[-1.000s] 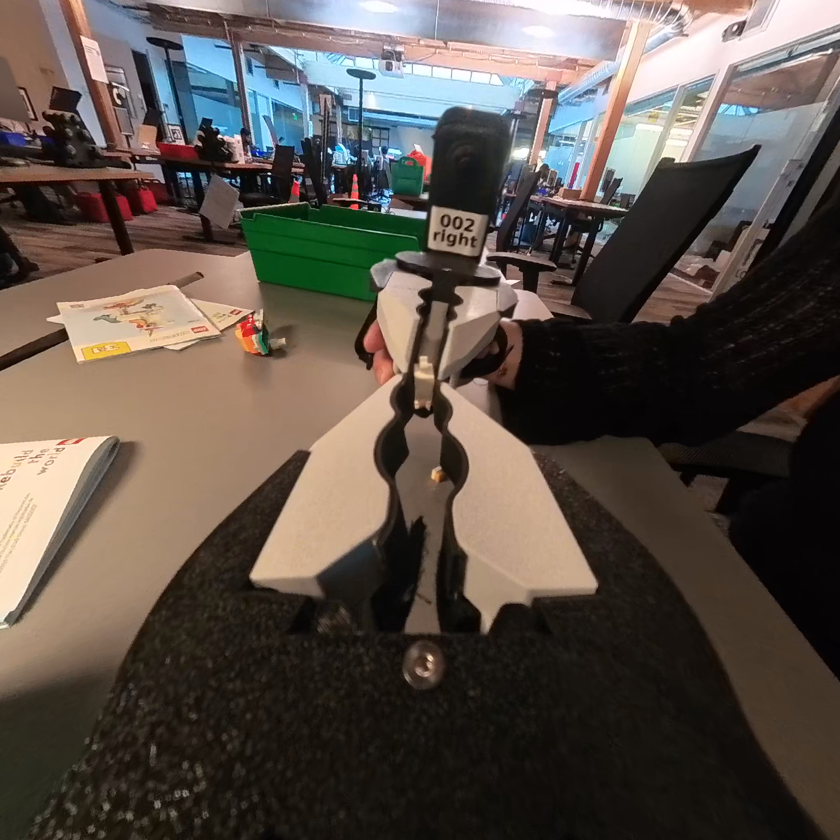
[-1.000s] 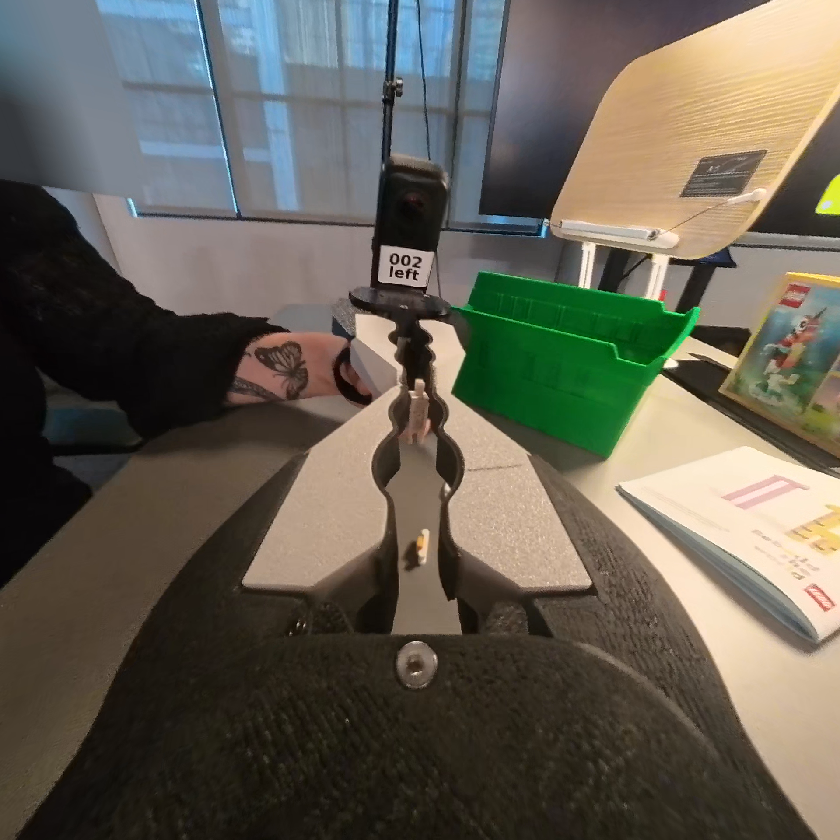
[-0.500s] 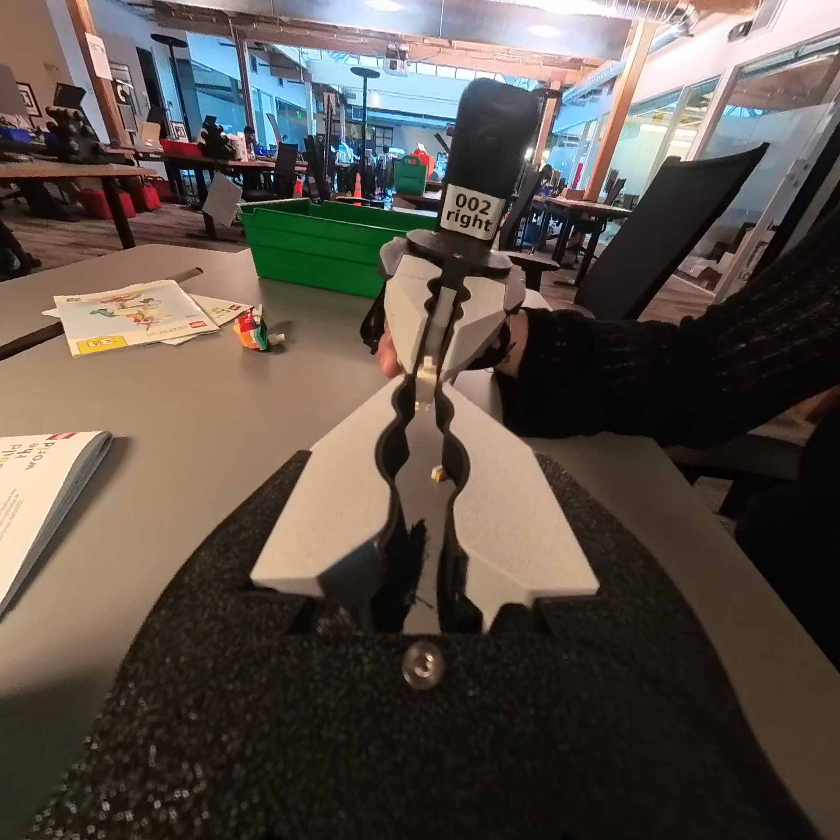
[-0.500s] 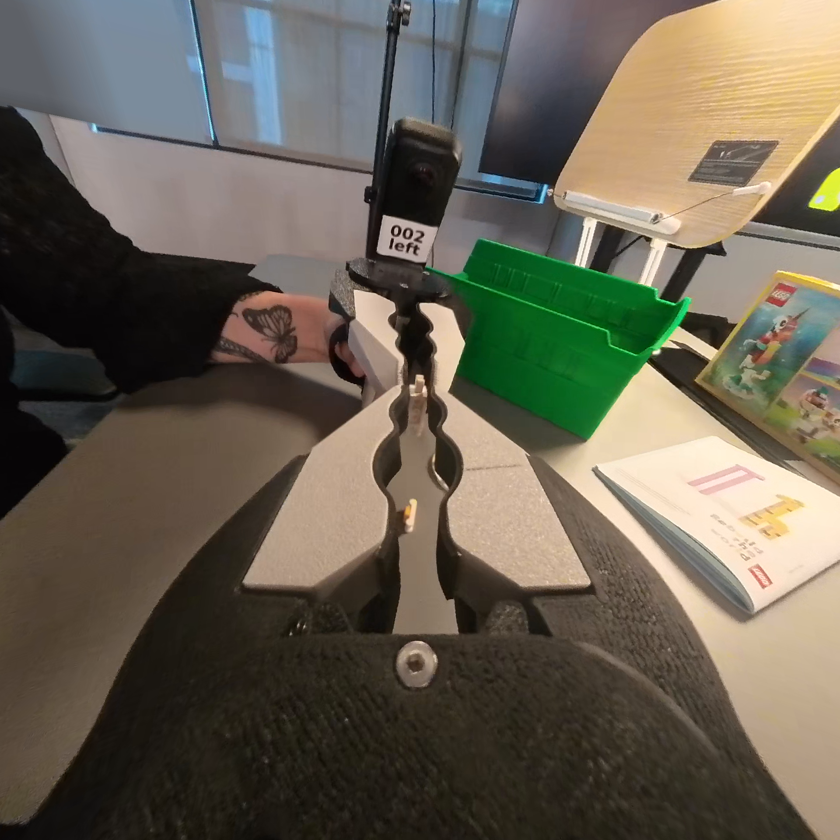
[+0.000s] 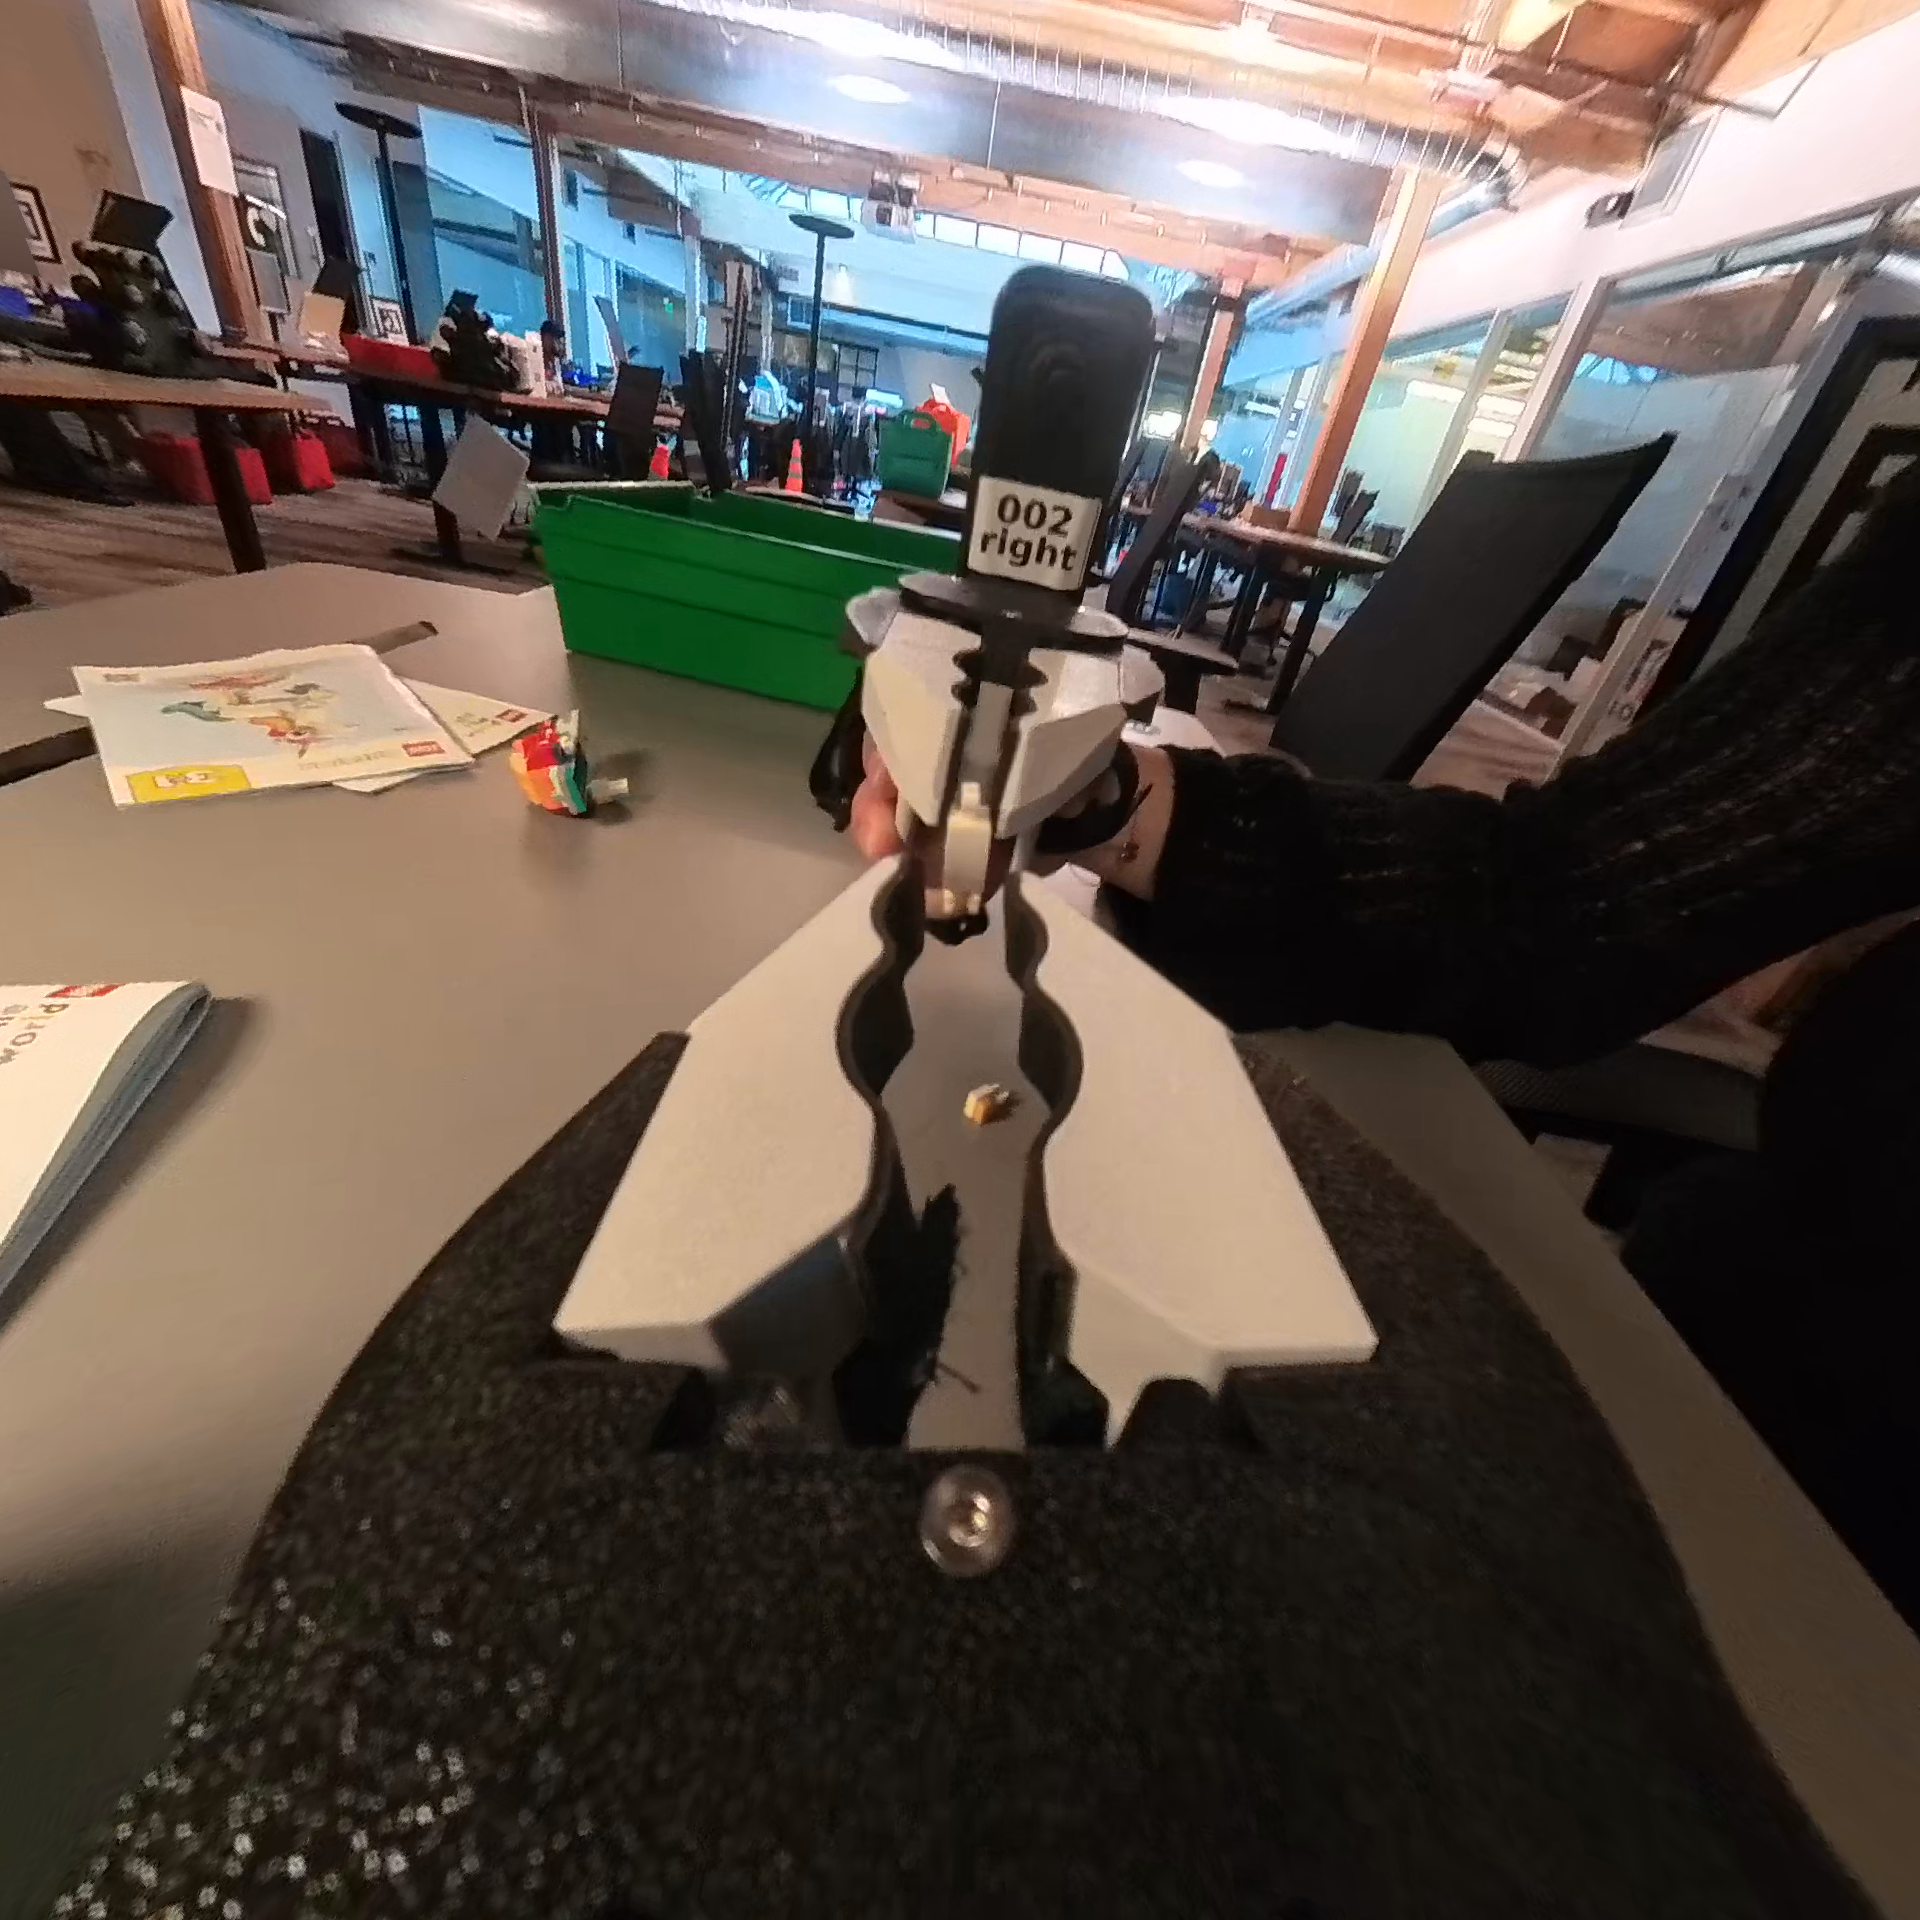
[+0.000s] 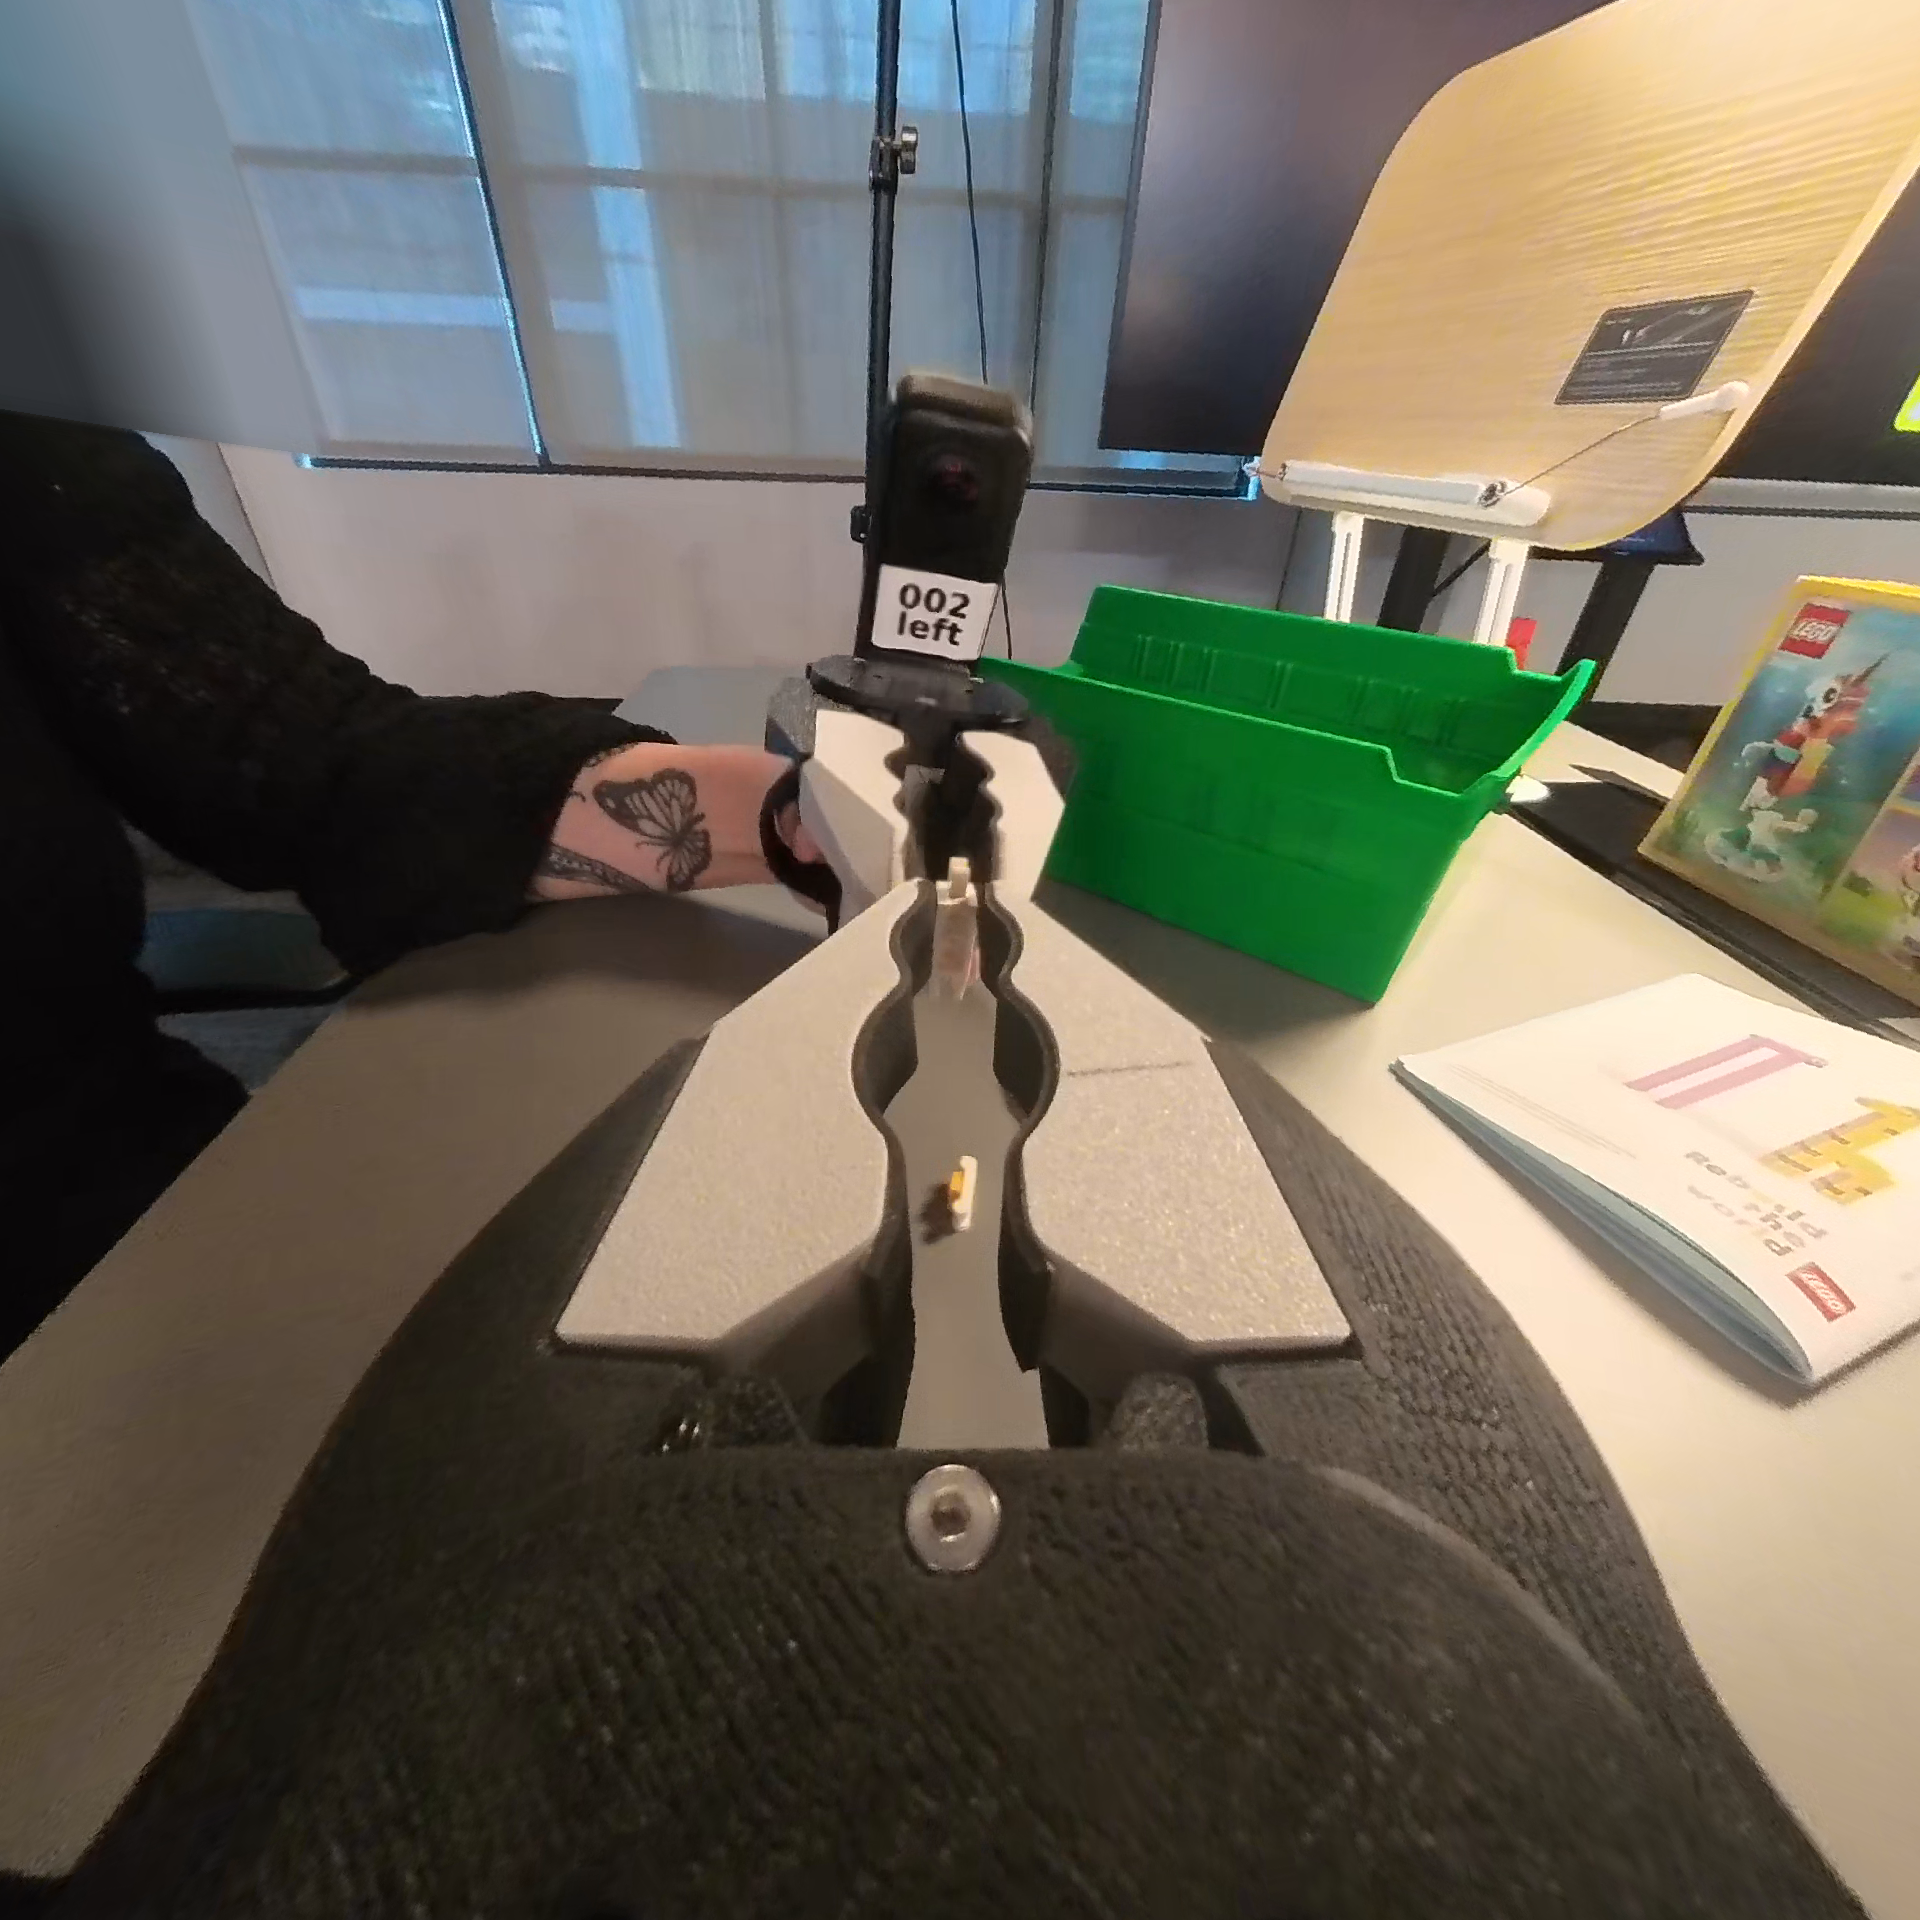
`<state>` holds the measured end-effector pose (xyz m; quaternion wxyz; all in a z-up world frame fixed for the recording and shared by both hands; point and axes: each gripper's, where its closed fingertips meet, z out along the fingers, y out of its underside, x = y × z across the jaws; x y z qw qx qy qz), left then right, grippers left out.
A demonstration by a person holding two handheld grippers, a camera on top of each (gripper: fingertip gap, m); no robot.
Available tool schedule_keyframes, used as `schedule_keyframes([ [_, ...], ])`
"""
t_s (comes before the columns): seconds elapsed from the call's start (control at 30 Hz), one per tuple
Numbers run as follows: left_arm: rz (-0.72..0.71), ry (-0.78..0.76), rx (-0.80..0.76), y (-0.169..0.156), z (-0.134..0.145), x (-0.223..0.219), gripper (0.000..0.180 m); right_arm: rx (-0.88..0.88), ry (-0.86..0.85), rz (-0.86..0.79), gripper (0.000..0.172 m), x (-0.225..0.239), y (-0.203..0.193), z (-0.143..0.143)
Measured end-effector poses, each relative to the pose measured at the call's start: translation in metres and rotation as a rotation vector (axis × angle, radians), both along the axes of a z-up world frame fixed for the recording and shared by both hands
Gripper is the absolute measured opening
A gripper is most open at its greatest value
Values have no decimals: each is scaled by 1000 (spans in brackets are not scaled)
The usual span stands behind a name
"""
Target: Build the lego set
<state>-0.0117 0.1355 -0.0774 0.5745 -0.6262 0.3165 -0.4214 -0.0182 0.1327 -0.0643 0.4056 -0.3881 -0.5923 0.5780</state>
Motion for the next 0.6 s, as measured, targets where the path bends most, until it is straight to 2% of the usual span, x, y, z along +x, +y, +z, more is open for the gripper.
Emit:
schedule_keyframes([
  [0.17, -10, -58, -3, -1, 8, -3, 11, -4, -4, 13, 5, -2, -3, -1],
  [0.6, -7, -28, 4, 0, 4, 1, 9, -10, 9, 18, 5, -2, -5, 1],
])
